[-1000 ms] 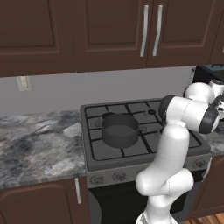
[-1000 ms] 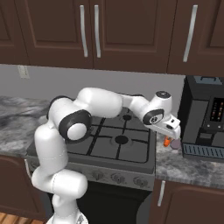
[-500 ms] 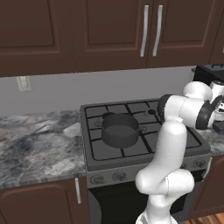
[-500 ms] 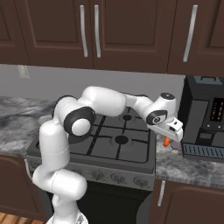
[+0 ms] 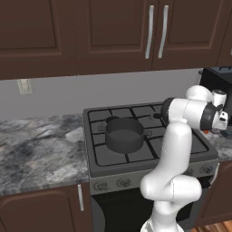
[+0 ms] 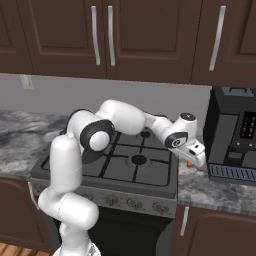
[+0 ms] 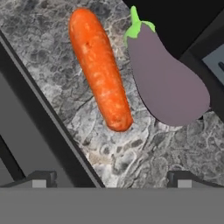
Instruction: Put the eggplant and carrot in the pot. Retrieve the spatula and lightly stir the vegetables in the pot.
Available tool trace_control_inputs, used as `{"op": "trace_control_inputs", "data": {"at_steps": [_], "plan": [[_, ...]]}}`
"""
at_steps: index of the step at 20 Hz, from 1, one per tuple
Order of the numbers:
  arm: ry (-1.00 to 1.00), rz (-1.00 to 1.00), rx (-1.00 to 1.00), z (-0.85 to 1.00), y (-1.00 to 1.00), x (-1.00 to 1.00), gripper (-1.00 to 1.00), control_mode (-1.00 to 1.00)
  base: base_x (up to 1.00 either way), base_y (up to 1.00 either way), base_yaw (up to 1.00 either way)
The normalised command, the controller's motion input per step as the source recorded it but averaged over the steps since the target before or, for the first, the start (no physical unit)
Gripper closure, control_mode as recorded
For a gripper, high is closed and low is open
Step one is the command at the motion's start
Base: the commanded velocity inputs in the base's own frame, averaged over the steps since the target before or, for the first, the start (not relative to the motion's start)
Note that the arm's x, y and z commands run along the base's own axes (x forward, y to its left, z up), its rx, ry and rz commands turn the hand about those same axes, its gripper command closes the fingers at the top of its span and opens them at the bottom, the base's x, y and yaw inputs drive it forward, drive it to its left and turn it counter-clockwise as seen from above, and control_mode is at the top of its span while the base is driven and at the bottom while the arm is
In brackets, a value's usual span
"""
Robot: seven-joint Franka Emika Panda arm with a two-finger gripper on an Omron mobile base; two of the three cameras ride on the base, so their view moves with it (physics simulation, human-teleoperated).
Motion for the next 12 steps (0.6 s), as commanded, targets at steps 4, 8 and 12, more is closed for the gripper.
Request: {"op": "trace_control_inputs", "data": {"at_steps": [4, 8, 12], "plan": [[0.0, -0.08, 0.0, -0.31, 0.0, 0.25, -1.0, -1.0, 0.0, 0.0, 0.0], [0.0, -0.06, 0.0, -0.26, 0.0, 0.26, -1.0, -1.0, 0.0, 0.0, 0.0], [0.0, 0.0, 0.0, 0.0, -0.08, 0.01, -1.0, -1.0, 0.0, 0.0, 0.0]]}}
